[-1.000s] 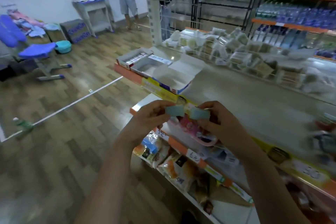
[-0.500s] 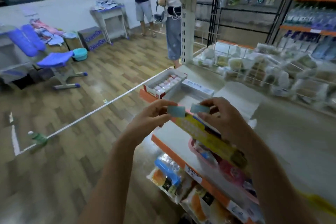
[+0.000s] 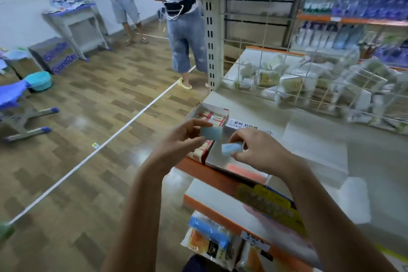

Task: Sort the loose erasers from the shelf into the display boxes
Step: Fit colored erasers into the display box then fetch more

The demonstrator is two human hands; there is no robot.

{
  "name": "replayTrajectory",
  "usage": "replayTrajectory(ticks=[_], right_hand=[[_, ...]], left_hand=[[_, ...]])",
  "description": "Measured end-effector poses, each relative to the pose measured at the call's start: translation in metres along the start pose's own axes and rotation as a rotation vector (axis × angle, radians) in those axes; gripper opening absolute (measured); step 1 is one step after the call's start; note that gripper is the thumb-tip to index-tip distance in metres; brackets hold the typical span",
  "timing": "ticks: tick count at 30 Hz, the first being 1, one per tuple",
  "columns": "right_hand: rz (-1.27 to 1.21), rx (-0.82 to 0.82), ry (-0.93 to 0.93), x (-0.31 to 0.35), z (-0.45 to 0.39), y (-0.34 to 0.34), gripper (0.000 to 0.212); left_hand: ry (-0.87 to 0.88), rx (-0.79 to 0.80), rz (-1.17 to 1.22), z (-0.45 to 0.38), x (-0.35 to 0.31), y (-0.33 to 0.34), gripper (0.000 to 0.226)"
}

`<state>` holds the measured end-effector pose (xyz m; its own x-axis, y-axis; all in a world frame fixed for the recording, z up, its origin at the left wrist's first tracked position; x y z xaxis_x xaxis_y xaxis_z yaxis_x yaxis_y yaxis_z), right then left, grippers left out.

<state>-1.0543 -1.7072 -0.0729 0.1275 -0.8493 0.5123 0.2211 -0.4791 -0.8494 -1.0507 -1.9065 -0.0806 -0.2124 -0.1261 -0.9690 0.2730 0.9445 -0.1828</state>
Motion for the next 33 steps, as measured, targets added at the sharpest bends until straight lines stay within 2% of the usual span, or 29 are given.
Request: replayTrajectory(ticks=[4, 8, 15, 18, 22, 28, 33], right_hand=[[0.072, 0.078, 0.136, 0.007, -0.015, 0.015, 0.025], [-0.046, 0.111, 0.260, 0.010, -0.018, 0.029, 0.023], [-0.161, 0.147, 0.370, 0.008, -0.015, 0.045, 0.027], [-0.145, 0.152, 0.391, 0.008, -0.015, 0.045, 0.020], [-0.163, 0.121, 0.430, 0.009, -0.015, 0.046, 0.026], [-0.143, 0.059, 0.457, 0.013, -0.014, 0.051, 0.015], [-0.083, 0.016, 0.504, 0.017, -0.007, 0.046, 0.018]], left_hand=[[0.005, 0.158, 0.045, -0.029, 0.007, -0.020, 0.032], [0.035, 0.310, 0.047, -0.054, 0.011, -0.031, 0.030], [0.071, 0.492, 0.039, -0.076, 0.023, -0.036, 0.029], [0.068, 0.537, 0.045, -0.081, 0.029, -0.033, 0.027], [0.074, 0.578, 0.017, -0.084, 0.034, -0.030, 0.028], [0.146, 0.593, -0.016, -0.089, 0.035, -0.027, 0.033], [0.206, 0.616, -0.086, -0.095, 0.031, -0.021, 0.030]])
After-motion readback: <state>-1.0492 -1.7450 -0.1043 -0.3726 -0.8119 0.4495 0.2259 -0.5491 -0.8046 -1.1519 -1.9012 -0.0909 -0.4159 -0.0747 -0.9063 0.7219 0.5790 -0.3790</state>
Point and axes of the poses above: each hand's wrist, its own z-axis away from the middle knuckle, its own y-axis out of the palm, x = y × z, the point moved 2 cm from there along -z, towards the middle knuckle, and after that the axes turned 10 degrees about y, right-handed, at the moved point
